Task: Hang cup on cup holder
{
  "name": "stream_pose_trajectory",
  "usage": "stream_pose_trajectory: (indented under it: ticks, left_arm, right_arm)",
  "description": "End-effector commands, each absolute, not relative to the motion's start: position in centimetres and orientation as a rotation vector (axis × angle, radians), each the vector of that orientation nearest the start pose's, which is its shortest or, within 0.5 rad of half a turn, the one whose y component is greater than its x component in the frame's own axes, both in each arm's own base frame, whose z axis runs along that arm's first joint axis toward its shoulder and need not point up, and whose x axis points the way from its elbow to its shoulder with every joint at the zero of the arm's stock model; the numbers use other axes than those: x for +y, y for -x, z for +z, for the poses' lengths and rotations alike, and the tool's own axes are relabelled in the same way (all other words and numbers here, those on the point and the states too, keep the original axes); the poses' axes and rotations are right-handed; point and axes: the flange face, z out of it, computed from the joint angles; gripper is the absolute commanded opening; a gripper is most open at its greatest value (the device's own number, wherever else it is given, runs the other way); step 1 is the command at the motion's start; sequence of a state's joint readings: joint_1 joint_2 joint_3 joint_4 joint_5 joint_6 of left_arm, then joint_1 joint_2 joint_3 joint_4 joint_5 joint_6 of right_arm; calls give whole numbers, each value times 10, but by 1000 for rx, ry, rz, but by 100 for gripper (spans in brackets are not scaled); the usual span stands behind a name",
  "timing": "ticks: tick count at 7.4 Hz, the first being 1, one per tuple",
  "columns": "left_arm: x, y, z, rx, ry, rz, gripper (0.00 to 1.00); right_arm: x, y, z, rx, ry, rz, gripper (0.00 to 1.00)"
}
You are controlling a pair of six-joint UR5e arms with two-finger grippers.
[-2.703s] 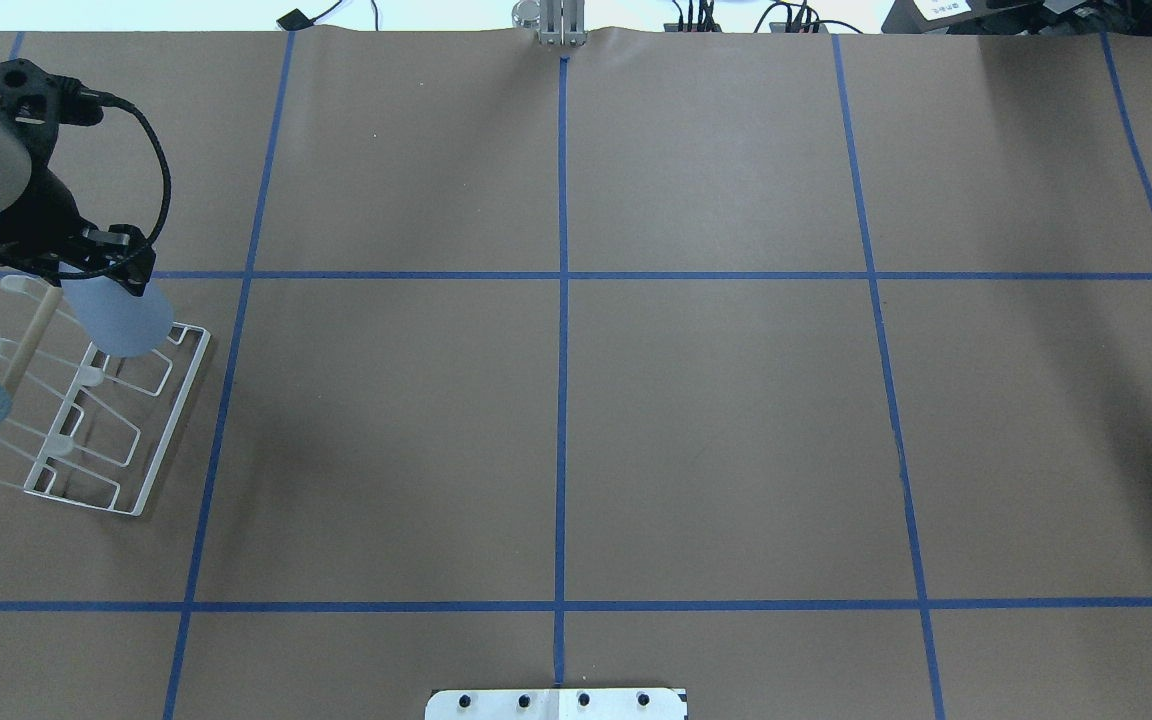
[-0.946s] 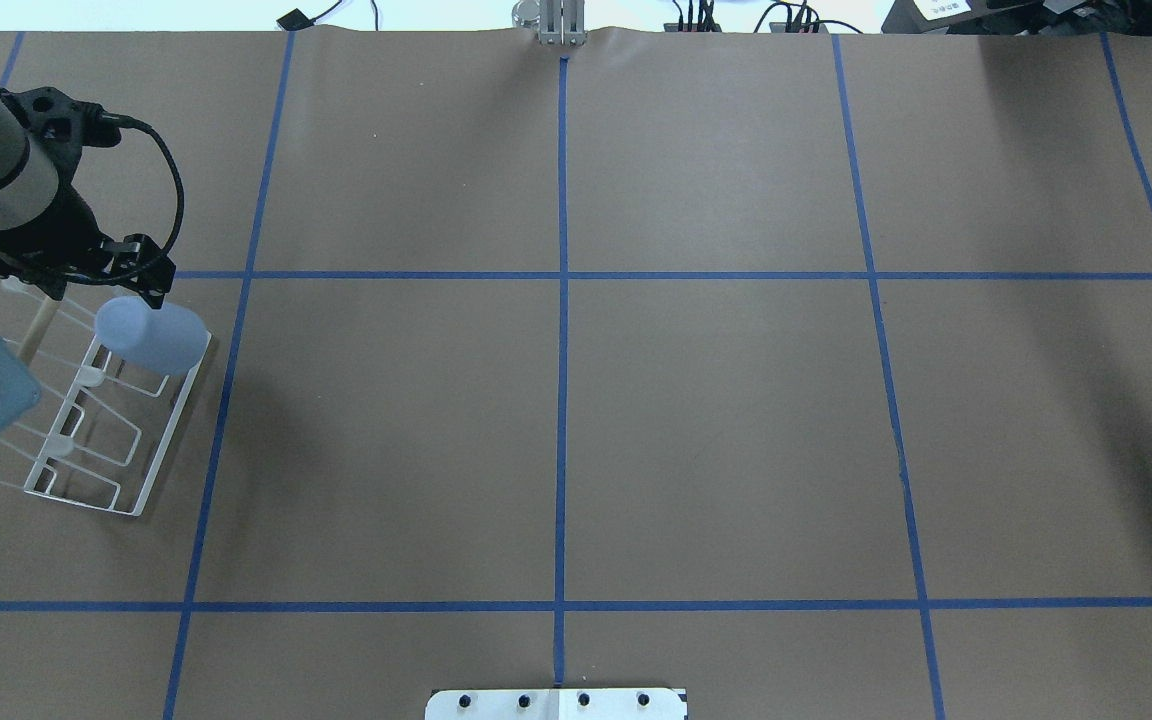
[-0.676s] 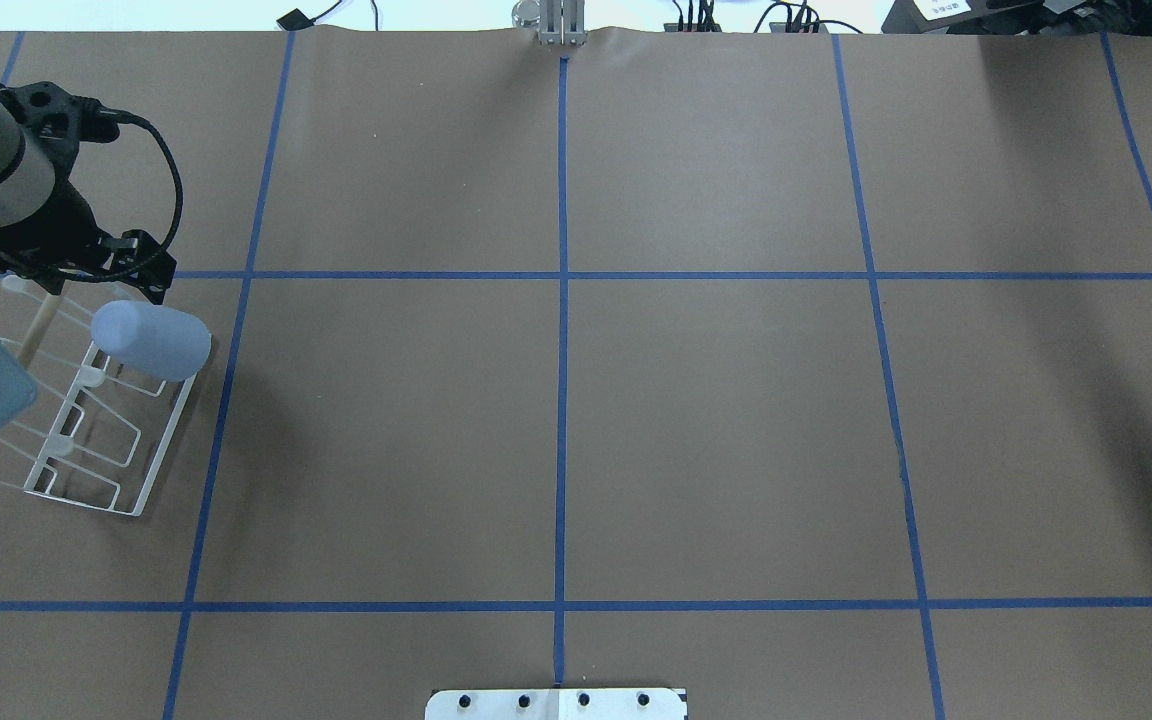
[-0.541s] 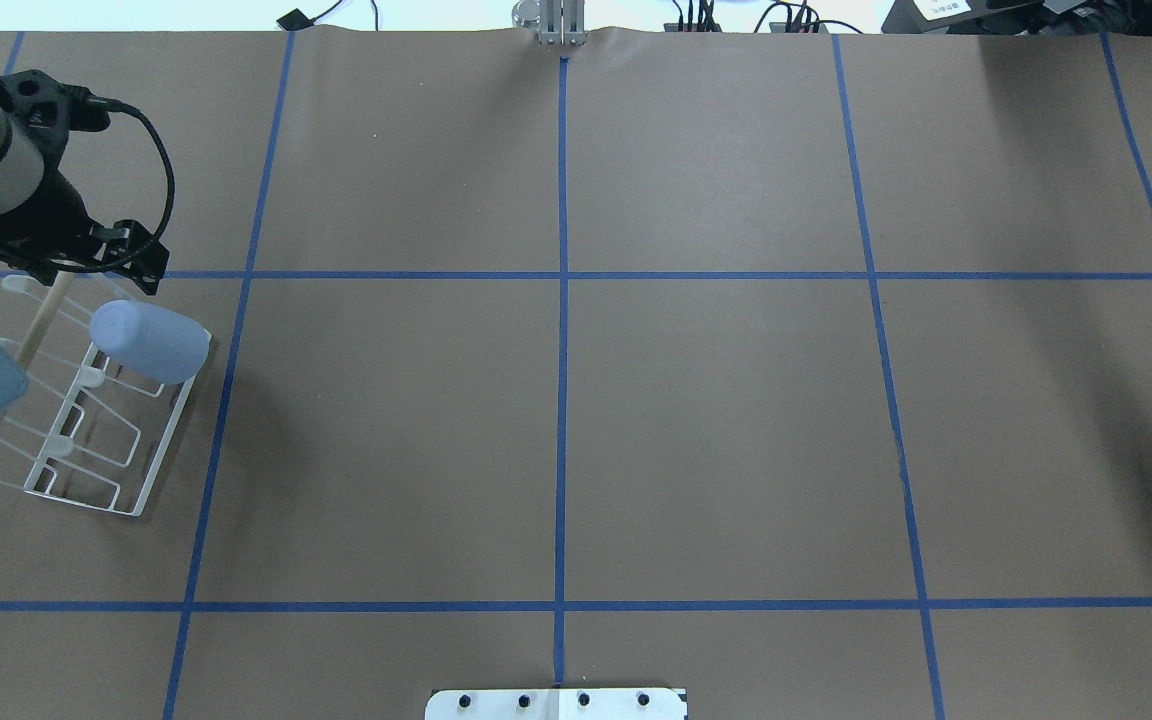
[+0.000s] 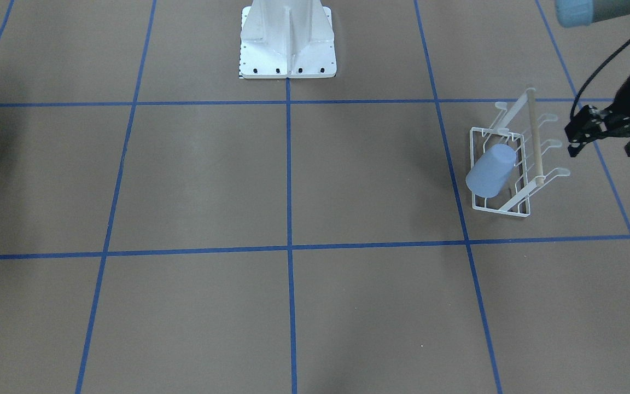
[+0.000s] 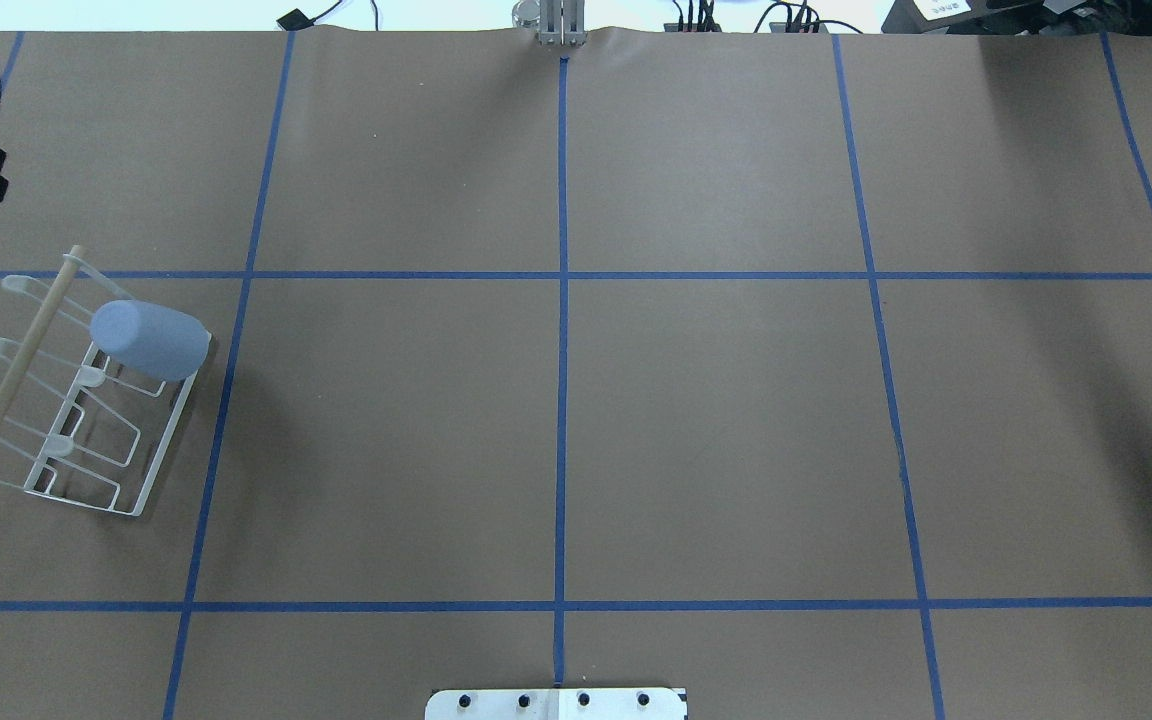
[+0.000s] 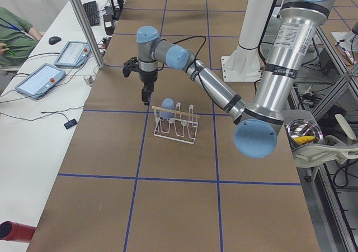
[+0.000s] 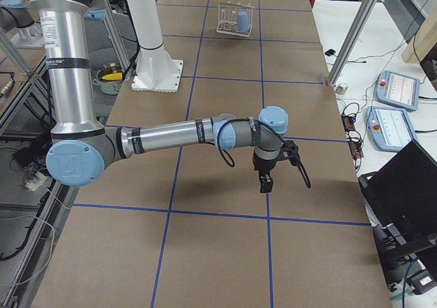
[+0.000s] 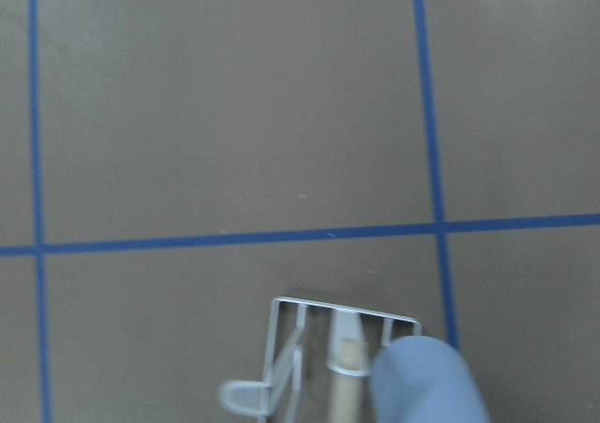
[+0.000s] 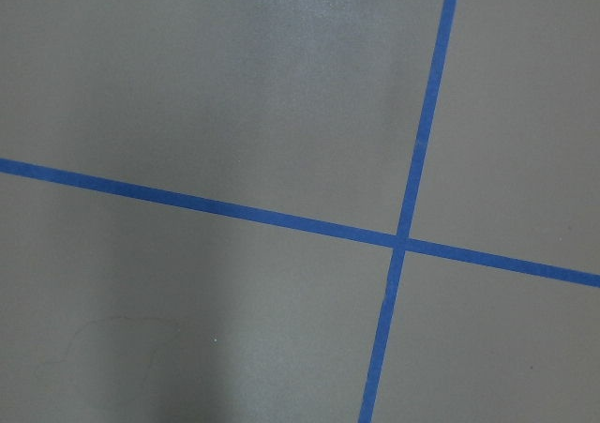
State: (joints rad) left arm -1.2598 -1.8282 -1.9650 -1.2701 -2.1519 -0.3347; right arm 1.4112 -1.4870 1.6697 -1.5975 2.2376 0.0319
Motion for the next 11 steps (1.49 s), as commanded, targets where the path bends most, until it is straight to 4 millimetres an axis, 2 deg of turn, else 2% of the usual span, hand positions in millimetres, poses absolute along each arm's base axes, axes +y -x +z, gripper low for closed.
stream_pose_trajectory:
  ticks: [1, 2, 3, 4, 5, 6, 11]
  left_arm:
    - [-541, -13, 448, 654, -121, 128, 98]
    - [-552, 16, 493, 663, -103, 115, 98]
    - [-559, 55, 547, 658, -90, 114, 98]
    - [-557, 75, 590, 655, -68, 145, 98]
    - [-559, 76, 619, 657, -48, 152, 98]
    - [-553, 77, 635, 657, -49, 151, 98]
    - [-548, 76, 639, 659, -37, 130, 98]
  right_arm:
    - [-532, 11, 582, -703, -63, -160, 100]
    - [-531, 2, 589, -700, -55, -138, 100]
    - [-525, -9, 601, -698, -40, -113, 100]
    - [-514, -27, 613, -697, -28, -73, 100]
    - [-502, -36, 625, -698, -11, -49, 100]
    - [-495, -38, 635, -697, 7, -38, 100]
    - [-481, -56, 644, -727, 19, 8, 100]
